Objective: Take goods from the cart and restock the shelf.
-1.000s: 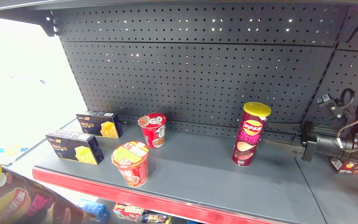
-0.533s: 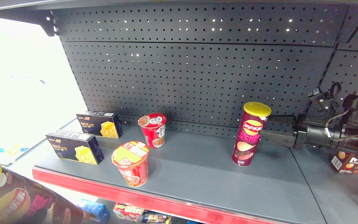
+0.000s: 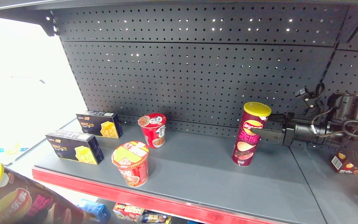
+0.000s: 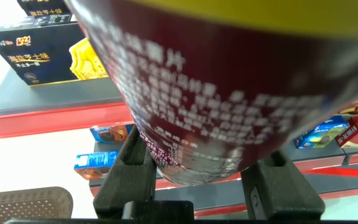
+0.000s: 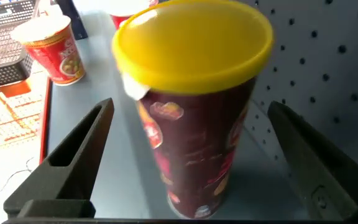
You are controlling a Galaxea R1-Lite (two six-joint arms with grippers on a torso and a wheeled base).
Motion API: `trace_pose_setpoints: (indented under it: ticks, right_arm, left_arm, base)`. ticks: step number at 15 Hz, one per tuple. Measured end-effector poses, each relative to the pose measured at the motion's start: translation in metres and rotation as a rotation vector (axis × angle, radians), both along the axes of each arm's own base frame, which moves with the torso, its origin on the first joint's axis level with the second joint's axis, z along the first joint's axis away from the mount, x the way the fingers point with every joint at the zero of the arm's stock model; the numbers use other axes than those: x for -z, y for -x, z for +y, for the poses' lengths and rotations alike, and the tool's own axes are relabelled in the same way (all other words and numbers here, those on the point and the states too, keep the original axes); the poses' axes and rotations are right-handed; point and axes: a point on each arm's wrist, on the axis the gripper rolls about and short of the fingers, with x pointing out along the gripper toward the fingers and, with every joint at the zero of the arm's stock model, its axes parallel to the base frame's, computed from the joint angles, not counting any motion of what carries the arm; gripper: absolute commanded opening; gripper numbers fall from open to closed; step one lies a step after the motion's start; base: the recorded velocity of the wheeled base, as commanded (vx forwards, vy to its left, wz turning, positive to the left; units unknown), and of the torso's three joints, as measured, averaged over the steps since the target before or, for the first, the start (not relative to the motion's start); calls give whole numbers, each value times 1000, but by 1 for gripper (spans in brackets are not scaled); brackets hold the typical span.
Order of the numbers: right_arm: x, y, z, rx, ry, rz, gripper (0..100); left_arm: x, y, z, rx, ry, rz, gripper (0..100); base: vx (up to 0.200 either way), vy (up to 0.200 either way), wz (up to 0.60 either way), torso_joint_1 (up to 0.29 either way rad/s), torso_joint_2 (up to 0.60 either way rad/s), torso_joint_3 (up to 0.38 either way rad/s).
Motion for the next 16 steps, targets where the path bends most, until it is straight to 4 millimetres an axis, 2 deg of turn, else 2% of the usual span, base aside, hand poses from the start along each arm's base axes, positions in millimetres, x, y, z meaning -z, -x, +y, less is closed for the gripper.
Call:
trace_pose_setpoints:
  ticks: [7,11,16]
  right_arm:
    - [13,-8,16,-46,9,20,100]
    - [33,-4,16,-56,37,50,100]
    - [48,-3,17,-67,38,52,100]
  left_arm:
    - [4,0,0,-3,-1,13,0]
    - [4,0,0,-7,11,18,0]
    - [4,1,0,-7,12,17,0]
  base:
    - [0,0,0,0,0,0]
    - [0,0,0,0,0,0]
    - [0,0,0,0,0,0]
